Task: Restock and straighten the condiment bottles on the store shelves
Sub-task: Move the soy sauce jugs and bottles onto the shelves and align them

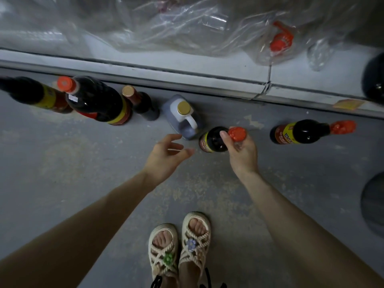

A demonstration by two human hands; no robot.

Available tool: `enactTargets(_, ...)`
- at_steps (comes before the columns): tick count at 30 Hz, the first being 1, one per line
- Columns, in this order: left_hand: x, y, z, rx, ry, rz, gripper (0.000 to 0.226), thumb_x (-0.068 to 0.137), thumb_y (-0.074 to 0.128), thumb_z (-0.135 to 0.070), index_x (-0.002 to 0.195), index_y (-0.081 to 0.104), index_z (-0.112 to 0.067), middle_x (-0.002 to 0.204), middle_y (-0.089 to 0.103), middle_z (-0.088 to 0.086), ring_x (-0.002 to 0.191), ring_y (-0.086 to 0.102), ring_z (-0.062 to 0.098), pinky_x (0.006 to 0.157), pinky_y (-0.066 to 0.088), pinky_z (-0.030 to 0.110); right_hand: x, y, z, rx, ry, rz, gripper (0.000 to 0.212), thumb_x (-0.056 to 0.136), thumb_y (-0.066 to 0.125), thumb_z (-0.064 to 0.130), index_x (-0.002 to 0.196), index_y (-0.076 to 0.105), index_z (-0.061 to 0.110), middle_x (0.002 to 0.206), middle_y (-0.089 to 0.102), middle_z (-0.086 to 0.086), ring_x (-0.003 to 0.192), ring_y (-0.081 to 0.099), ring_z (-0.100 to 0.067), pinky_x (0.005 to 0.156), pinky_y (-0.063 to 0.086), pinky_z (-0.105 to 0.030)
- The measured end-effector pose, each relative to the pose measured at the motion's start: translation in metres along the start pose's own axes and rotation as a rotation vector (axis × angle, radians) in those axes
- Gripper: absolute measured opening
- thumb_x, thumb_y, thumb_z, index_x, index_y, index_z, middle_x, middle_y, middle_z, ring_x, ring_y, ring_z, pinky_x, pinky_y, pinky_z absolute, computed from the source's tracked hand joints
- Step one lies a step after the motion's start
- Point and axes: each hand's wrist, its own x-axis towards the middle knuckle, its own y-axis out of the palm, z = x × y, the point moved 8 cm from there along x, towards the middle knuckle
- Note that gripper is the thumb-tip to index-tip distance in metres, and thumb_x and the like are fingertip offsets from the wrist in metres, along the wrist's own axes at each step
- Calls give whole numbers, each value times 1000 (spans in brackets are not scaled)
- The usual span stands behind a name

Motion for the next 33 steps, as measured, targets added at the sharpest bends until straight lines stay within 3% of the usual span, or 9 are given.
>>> enactTargets(4,-25,1,-21,-1,31,40,52,85,70,-35,131,48,-27,112,60,-4,91,60,1,62,44,10,-20,-22,30,0,-32,32,20,87,70,28,85,61,10,81,65,-9,76,60,-15,67,43,-14)
enactTargets(8,-67,-2,-72,-16,107,69,57,83,72,-34,133,49,-22,115,62,1,98,62,8,69,46,14,-40,-66,97,-14,-105,17,30,85,73,30,66,55,14,59,54,1,59,47,-7,62,39,-28)
enactTargets(10,-94,-7,-108,-25,159,79,59,82,73,-32,134,49,-20,117,62,5,103,62,14,76,47,19,-53,-90,143,-56,-160,4,39,84,73,36,64,54,8,55,49,-2,58,40,-9,60,35,-31)
enactTargets(13,-139,-19,-166,-65,239,80,59,81,75,-26,133,49,-15,115,63,12,104,63,22,80,50,25,-78,-127,224,-97,-257,-5,46,84,72,37,63,53,2,53,45,-2,56,38,-11,58,33,-32)
enactTargets(16,-190,-33,-224,-68,323,121,61,80,76,-28,133,48,-21,115,62,7,102,64,18,82,53,31,-108,-161,309,-143,-341,-17,44,85,70,40,55,51,15,51,46,3,54,44,-12,61,37,-34)
enactTargets(23,-338,-82,-383,-83,572,178,86,58,90,-35,131,46,-26,114,62,0,101,61,9,79,51,15,-204,-254,544,-137,-596,-88,48,80,70,49,52,48,16,55,53,1,58,52,-19,64,46,-38)
enactTargets(27,-435,-119,-480,-13,768,155,74,67,85,-16,131,49,-23,112,63,-3,101,60,10,79,49,14,-273,-305,676,-89,-757,-114,58,67,64,66,61,62,8,62,62,-12,65,62,-30,68,51,-43)
enactTargets(29,-489,-137,-526,27,850,159,74,65,88,-20,128,51,-25,115,65,-2,104,62,11,83,50,21,-312,-329,736,-70,-851,-102,53,67,63,67,58,65,14,61,63,-10,64,63,-28,67,53,-42)
enactTargets(33,-586,-165,-591,68,971,152,91,47,87,-42,130,52,-25,117,68,-6,106,64,7,87,52,26,-393,-372,835,-15,-1037,-91,57,78,66,55,64,65,0,62,64,-14,59,57,-15,66,47,-32)
